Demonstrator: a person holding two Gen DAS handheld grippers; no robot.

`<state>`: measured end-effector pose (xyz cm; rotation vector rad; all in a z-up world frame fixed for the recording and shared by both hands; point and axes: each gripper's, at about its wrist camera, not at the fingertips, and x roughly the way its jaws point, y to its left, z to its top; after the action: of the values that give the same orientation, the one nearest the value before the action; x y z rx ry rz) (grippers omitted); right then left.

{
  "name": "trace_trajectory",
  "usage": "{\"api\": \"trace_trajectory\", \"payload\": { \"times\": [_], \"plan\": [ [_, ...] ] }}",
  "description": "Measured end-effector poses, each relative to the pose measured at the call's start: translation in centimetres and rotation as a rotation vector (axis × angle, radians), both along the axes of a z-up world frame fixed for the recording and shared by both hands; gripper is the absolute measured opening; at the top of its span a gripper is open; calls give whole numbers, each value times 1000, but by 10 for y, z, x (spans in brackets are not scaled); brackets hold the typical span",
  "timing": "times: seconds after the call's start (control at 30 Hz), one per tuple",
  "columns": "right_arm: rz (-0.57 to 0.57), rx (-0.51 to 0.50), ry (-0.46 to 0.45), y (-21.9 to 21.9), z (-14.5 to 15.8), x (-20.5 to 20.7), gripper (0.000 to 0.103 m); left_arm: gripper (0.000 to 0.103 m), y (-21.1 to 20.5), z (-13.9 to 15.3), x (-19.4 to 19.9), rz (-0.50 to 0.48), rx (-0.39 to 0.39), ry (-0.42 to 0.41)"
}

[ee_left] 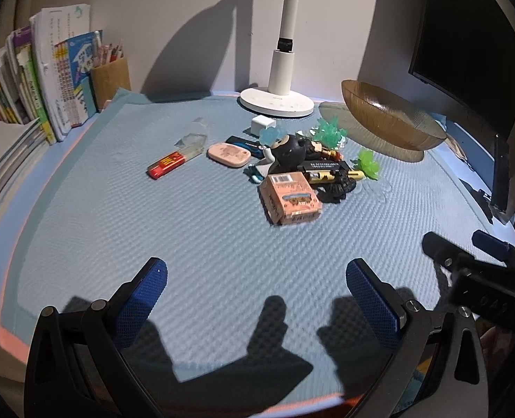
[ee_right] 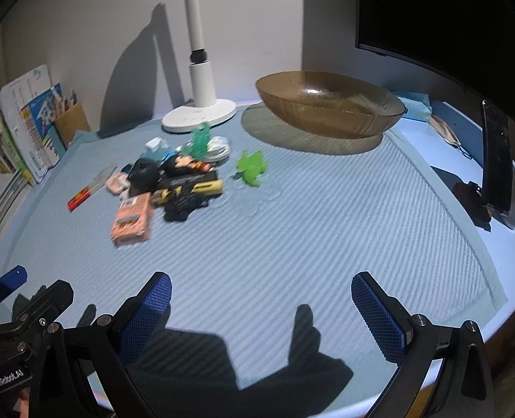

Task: Organize rigid objects
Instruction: 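Grasp the pink snack box with the left tool while the right tool grasps the green gummy toy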

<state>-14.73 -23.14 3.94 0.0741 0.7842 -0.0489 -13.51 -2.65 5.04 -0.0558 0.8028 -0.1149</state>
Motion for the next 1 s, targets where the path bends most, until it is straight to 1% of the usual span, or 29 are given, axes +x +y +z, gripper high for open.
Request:
{"api": "trace_trajectory", "payload": {
  "times": [0.13,0.27,0.33,0.43,0.47,0.5,0.63,0.73,0.77,0.8,0.83,0.9,0.93,0.97,1.0],
  "plan": [
    [3,7,26,-18,3,25,103,102,-6,-1,24,-3,1,14],
    [47,3,69,-26,5,62,103,102,-19,-7,58,-21,27,51],
    [72,-5,83,-26,6,82,99,102,-24,-12,72,-33,29,70],
    [112,-10,121,-23,0,112,85,102,-31,-21,88,-51,22,107],
    [125,6,135,-23,-3,121,78,102,-33,-23,91,-54,21,112],
    [130,20,144,-23,-6,127,76,102,-36,-25,94,-60,20,114],
    [152,57,169,-19,-15,148,75,94,-40,-31,99,-68,43,123],
    [158,45,163,-11,-19,158,73,93,-36,-34,100,-60,35,129],
    [151,31,163,-9,-21,161,71,91,-34,-35,100,-56,28,131],
    [142,22,165,-7,-23,165,67,90,-32,-36,100,-53,20,133],
    [136,22,167,-7,-25,168,64,86,-30,-37,100,-51,16,136],
    [129,28,179,-8,-29,173,51,81,-28,-40,101,-51,11,143],
    [123,15,183,-7,-32,174,46,73,-28,-40,101,-48,20,132],
    [120,-3,176,-6,-33,174,38,60,-29,-39,101,-51,25,128],
    [120,-18,165,-6,-32,173,27,50,-30,-38,101,-64,19,122]
  ]
}}
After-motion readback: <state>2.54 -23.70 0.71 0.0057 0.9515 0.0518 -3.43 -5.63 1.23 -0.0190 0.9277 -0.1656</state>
